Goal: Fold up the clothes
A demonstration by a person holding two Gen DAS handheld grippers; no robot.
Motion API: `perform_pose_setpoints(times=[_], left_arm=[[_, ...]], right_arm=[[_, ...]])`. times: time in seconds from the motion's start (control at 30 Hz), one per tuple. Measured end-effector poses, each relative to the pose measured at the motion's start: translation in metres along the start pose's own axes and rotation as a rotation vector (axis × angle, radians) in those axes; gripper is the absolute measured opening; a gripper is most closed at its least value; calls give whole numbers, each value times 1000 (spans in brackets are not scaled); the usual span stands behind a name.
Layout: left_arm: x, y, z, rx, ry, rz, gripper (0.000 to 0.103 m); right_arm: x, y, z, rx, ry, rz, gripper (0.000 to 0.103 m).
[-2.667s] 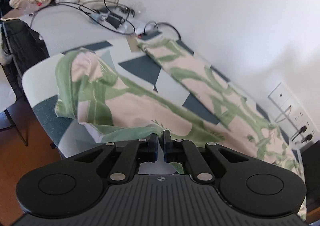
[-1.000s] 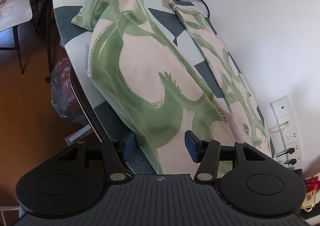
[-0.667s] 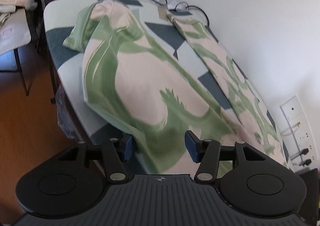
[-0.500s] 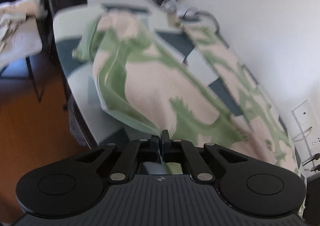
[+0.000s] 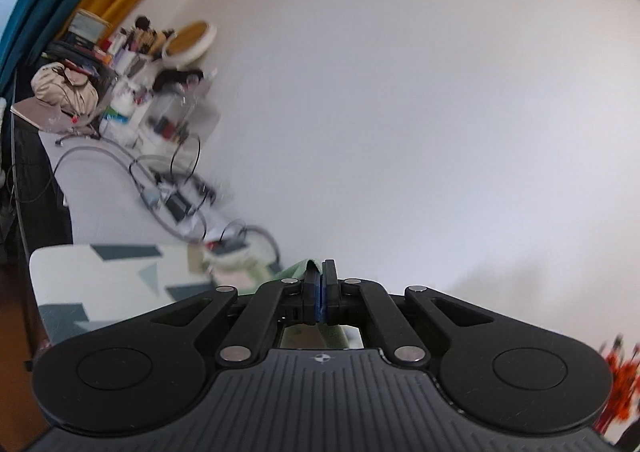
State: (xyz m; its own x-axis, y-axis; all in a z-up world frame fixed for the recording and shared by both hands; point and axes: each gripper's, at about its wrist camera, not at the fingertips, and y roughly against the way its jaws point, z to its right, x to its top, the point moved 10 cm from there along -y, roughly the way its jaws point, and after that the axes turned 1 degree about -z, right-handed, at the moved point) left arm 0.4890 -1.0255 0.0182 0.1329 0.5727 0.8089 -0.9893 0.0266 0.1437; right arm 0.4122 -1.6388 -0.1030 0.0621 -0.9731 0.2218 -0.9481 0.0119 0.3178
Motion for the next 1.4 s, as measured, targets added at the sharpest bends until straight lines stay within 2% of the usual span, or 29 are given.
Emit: perform_pose_setpoints(times=[0.13,0.17,0.23,0.3,0.33,0.37,0.5,0.57,0.73,0.77,0.9,0.93,0.97,1.03,1.1,1.23,1.3,1.4], left_arm=[[28,20,25,-63,-21,85,1],[35,25,31,-79,-26,106,1],[31,20,46,-89,-81,95,1],[21,11,53,-78,-97,67,1],[17,7,54,-69,-87,52,1],[13,3,53,-60,-72,37,1],[13,0,55,-37,-88,24,1],[20,1,57,-40,-102,25,1],[30,0,60,-36,-90,19,1],[30,0,60,-35,-81,16,1],[34,0,59,-30,-82,16,1],[34,0,58,-25,-85,15,1],[35,0,57,-19,-90,15,1],[37,2,50,0,-95,22,1],[39,4,42,20,-87,28,1],[37,11,34,33,-94,15,1],[28,16,36,28,-115,-16,1],[-2,20,38,12,-142,-104,1]], right_arm=[[10,44,-22,53,13,56,0],[9,51,-23,56,43,48,0],[-3,53,-17,31,95,-25,3],[-17,44,5,-27,125,-85,13],[-23,38,20,-66,117,-108,29],[-29,32,38,-109,93,-129,37],[-51,15,102,-245,-56,-180,38],[-65,8,120,-281,-102,-214,39],[-100,-16,124,-279,-80,-337,42],[-107,-20,125,-275,-84,-356,40],[-123,-39,118,-223,-84,-381,41],[-124,-45,115,-206,-85,-379,41],[-125,-48,113,-194,-85,-376,32],[-125,-52,107,-180,-82,-369,5],[-121,-53,101,-157,-81,-347,3],[-79,-27,73,-67,-76,-195,3],[-50,-4,62,-38,-88,-109,3],[-10,32,53,-32,-71,22,2]])
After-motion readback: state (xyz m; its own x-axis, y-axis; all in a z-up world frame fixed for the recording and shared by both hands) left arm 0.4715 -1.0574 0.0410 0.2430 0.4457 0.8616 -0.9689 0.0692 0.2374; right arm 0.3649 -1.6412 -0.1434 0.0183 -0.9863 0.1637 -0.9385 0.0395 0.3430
